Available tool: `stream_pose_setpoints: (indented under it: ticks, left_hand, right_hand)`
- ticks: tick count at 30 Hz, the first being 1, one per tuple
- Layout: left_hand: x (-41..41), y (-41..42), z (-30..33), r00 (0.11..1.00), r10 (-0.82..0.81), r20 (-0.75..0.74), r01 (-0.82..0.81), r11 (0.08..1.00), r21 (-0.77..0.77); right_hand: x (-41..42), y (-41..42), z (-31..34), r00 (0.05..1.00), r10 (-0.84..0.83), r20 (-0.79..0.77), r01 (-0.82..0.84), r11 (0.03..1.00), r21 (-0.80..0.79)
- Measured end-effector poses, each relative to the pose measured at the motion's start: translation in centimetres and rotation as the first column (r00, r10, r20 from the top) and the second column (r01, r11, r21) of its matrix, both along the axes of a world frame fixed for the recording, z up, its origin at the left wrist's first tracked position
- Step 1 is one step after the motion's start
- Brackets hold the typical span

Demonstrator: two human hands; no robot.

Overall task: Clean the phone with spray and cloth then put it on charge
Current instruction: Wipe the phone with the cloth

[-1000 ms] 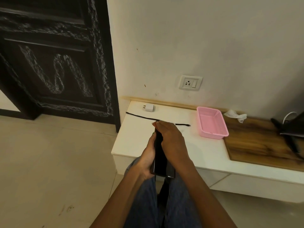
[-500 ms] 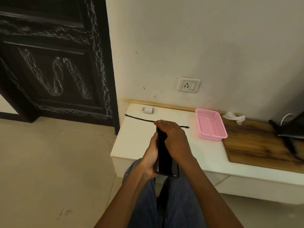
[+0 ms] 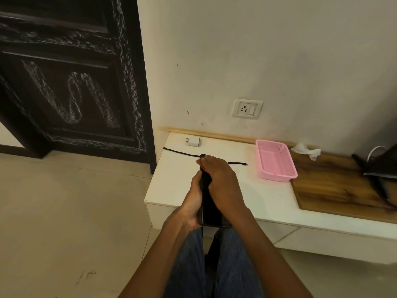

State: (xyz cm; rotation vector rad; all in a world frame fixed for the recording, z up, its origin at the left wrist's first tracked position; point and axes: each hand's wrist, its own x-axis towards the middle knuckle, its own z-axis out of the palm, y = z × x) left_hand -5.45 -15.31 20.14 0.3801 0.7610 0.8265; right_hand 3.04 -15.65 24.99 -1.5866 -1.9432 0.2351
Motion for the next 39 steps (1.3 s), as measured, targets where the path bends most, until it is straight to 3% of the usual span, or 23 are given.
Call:
stream_pose_setpoints:
  ticks: [3,9,17,22,33,39]
  left_hand:
    - [-0.3,0.1,-0.1,0.998,0.032,0.061,-0.031,0.999,-0.016]
    - [-1.2,0.7,-1.2,0.999,0.002,-0.034,-0.002,1.0,0.003]
    - [-1.1,0.5,-1.8,0.999,0.043,-0.03,-0.043,0.999,-0.016]
    - [-1.7,0.9,-2.4,0.995,0.087,-0.054,-0.09,0.994,-0.062]
    - [-1.1,0.5,-1.6,0.988,0.024,-0.152,-0.026,1.0,-0.007]
    - [-1.9,0.6,-2.3,0.994,0.049,-0.1,-0.055,0.997,-0.058]
  right_hand:
    - [0.4,0.1,0.0,0.998,0.054,0.011,-0.054,0.999,-0.008]
    - [3.0,0.1,-0.5,0.999,-0.042,0.027,0.041,0.997,0.062]
    - [2.7,-2.1,-1.2,0.999,0.006,0.046,-0.012,0.992,0.125]
    - [2.0,-5.1,-2.3,0.983,0.028,0.181,-0.07,0.97,0.231]
    - [1.9,1.0,0.4,0.996,0.024,0.091,-0.026,0.999,0.026]
    - [1.2,-0.6,-1.5,0.997,0.066,0.05,-0.064,0.998,-0.025]
